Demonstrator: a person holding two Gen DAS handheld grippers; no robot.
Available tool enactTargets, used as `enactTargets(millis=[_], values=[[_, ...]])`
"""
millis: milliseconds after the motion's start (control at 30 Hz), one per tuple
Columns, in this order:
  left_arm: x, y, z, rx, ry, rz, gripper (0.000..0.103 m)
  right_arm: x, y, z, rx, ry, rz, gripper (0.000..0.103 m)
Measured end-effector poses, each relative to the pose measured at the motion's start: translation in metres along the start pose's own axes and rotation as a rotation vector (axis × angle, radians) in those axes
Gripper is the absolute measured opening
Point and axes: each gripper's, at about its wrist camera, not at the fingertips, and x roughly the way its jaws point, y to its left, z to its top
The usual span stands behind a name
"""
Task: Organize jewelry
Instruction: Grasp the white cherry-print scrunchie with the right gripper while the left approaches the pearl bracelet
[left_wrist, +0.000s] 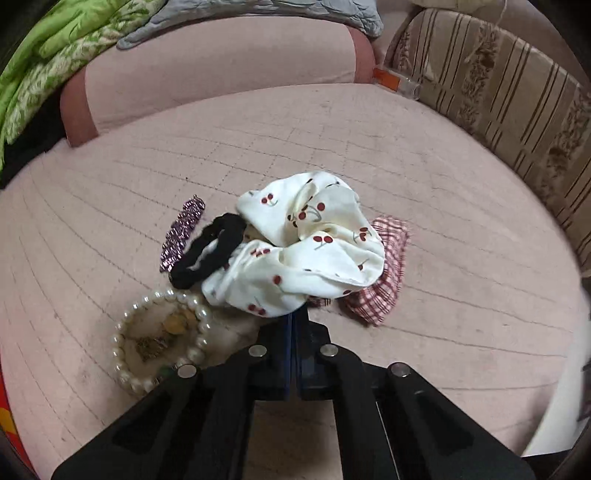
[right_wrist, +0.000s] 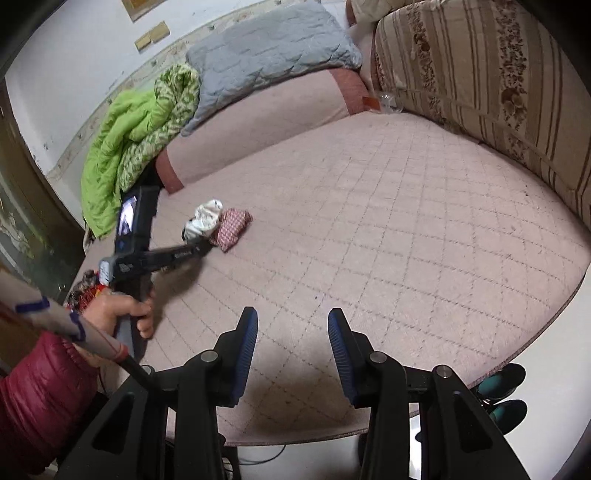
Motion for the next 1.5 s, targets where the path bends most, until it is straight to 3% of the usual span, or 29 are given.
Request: enactTargets(millis=[300,467,1067,1500], values=[[-0.020,0.021,-0.008,-0.029,-0.044,-0.060,0.001,0.017,0.054,0.015,-0.021,0.047,0.032,0.043],[-0.016,0.025,-0.016,-0.041,-0.016,-0.081,0.001,0.014,0.072,0.012,-0.011,0.058,0.052,0.043],[-0.010,0.011,-0.023,0.008,-0.001,-0.027,0.001,-0.022,0.075,0.001,-0.012,0.029,0.058,0.043],[-0.021,0.023,-0.022,-0.039,0.008,-0.048,0.001,-0.007,0.087,0.011,-0.033,0.034,0.080,0.043]])
